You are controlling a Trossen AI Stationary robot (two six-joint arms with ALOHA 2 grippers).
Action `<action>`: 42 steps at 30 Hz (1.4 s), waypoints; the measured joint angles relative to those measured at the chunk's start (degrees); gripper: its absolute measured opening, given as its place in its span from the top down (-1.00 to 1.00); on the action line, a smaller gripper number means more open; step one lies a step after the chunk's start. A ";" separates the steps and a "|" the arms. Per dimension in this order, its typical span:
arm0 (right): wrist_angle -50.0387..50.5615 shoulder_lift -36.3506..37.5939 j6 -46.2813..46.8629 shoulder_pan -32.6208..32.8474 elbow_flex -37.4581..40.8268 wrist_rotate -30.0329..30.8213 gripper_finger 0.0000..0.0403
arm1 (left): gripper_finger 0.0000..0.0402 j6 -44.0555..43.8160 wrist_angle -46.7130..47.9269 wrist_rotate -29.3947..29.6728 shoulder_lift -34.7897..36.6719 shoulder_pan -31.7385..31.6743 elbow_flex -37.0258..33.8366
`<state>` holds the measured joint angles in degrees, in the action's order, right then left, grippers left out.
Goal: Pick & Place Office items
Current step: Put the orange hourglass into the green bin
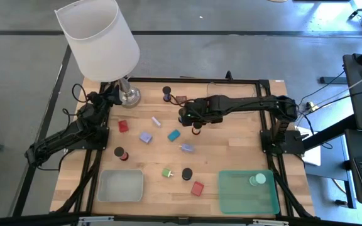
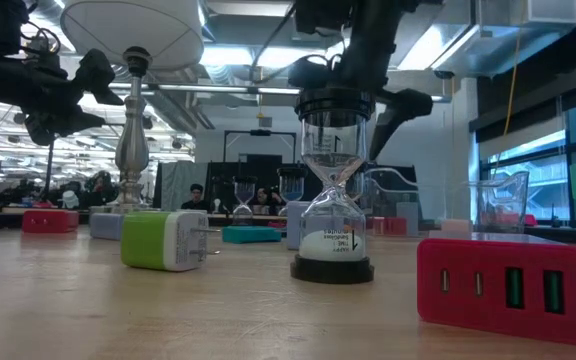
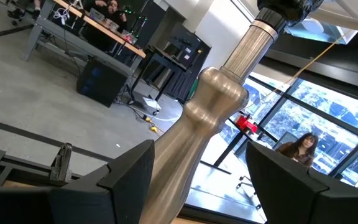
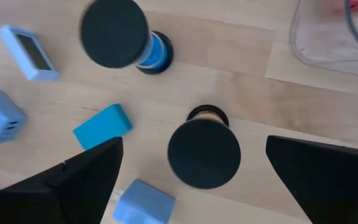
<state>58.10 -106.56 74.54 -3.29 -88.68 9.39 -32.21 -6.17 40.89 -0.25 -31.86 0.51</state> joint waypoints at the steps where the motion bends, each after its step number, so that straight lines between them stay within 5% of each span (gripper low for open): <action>1: 0.13 -0.30 0.00 0.00 0.00 0.00 -0.98 | -0.25 -0.01 0.00 0.01 0.00 0.00 0.00; 36: 1.03 -6.22 10.31 0.16 0.49 -0.39 -0.98 | -0.25 0.01 0.00 0.02 0.00 0.00 0.00; 42: 0.60 -6.67 10.51 0.26 0.48 -1.49 -0.82 | -0.25 0.00 0.00 0.01 0.01 0.00 0.00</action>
<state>58.70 -113.23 85.06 -3.03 -88.20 7.90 -32.21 -6.17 40.89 -0.25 -31.87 0.51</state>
